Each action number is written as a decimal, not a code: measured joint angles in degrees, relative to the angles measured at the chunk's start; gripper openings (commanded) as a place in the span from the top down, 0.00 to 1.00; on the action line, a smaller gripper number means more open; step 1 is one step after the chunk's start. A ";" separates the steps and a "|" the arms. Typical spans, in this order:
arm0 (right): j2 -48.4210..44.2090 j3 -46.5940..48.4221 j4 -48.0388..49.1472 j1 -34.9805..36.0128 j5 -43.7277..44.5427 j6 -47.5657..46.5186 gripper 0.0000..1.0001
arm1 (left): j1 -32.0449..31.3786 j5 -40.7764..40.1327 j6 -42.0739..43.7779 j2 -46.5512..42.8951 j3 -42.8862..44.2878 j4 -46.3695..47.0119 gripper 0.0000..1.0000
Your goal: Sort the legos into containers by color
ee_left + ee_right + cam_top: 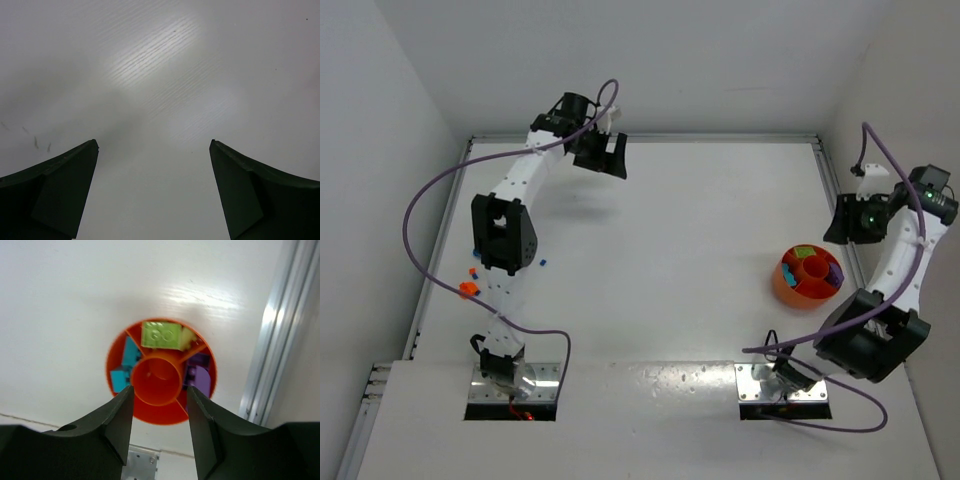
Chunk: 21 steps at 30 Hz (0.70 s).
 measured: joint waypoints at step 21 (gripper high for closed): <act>33.24 32.24 1.49 40.81 -3.65 7.32 0.53 | 29.16 -5.62 14.08 -26.14 -23.96 -7.28 0.22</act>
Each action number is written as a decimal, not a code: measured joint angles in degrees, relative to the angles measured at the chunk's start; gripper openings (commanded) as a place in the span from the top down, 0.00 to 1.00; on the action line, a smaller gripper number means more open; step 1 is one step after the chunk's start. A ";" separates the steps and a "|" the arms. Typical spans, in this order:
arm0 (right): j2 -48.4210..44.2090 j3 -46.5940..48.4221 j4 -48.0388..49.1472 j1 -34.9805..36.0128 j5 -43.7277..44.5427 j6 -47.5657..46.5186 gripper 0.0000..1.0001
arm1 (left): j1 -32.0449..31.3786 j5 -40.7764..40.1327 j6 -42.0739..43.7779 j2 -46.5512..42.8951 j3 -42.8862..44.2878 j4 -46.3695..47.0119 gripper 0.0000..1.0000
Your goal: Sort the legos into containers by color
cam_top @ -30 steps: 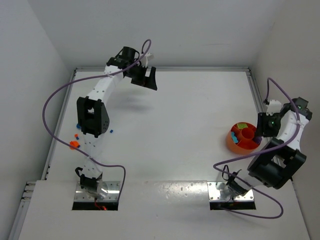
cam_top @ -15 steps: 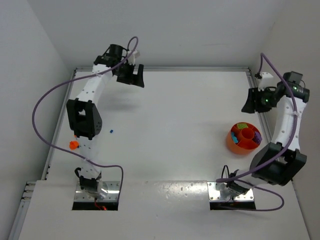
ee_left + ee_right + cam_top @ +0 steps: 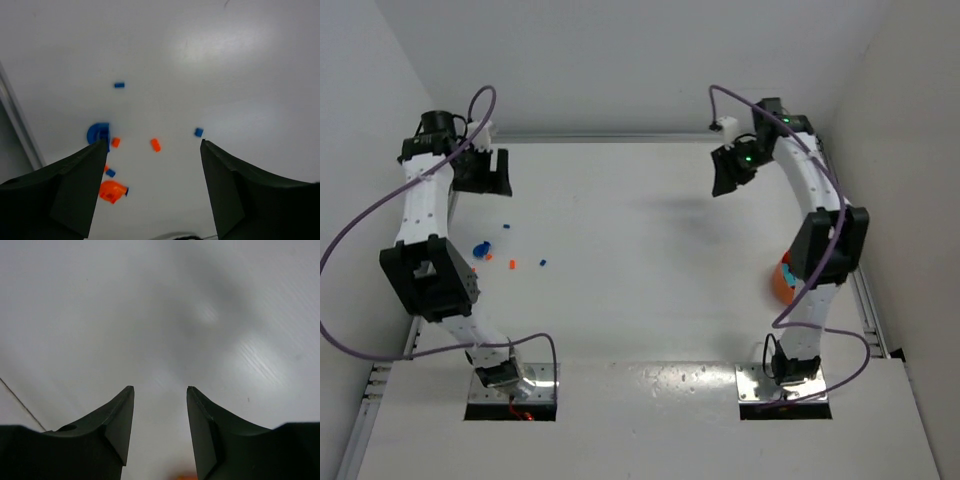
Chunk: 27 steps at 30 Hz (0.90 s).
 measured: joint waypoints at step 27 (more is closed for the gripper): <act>20.59 9.81 8.94 19.45 -2.97 7.34 0.53 | 9.70 -12.96 14.49 3.26 -20.37 5.27 0.38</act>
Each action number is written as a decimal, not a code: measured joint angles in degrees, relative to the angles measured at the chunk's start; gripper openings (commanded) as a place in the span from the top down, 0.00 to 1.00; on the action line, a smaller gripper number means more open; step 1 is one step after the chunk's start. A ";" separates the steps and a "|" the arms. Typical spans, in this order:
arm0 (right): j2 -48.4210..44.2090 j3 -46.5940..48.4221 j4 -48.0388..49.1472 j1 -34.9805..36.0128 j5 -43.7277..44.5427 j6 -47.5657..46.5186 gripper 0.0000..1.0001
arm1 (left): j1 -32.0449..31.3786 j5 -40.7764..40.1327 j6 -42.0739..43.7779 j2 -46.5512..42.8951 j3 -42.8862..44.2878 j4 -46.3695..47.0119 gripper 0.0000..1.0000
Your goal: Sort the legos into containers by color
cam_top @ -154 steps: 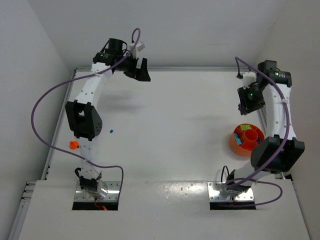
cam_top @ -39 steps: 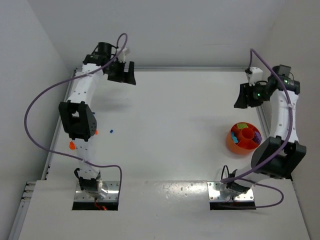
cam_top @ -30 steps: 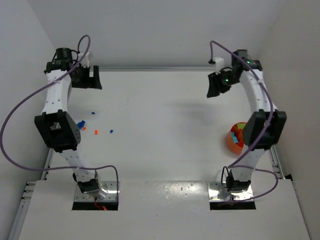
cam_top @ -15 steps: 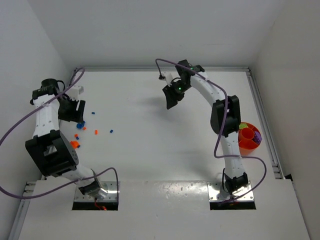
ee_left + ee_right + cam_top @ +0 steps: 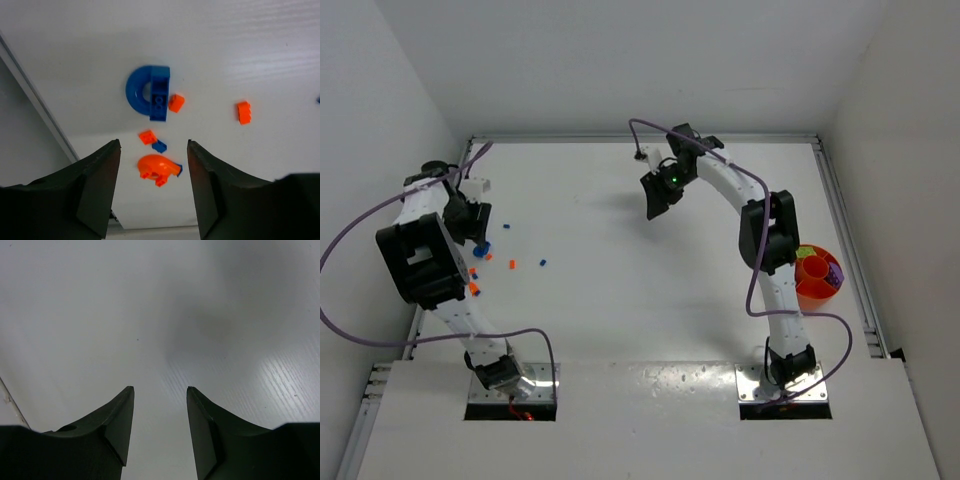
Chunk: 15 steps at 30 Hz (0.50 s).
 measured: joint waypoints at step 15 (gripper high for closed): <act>0.00 -2.36 0.81 0.00 1.53 0.22 0.53 | -1.68 -2.14 -2.12 9.11 4.55 3.08 0.26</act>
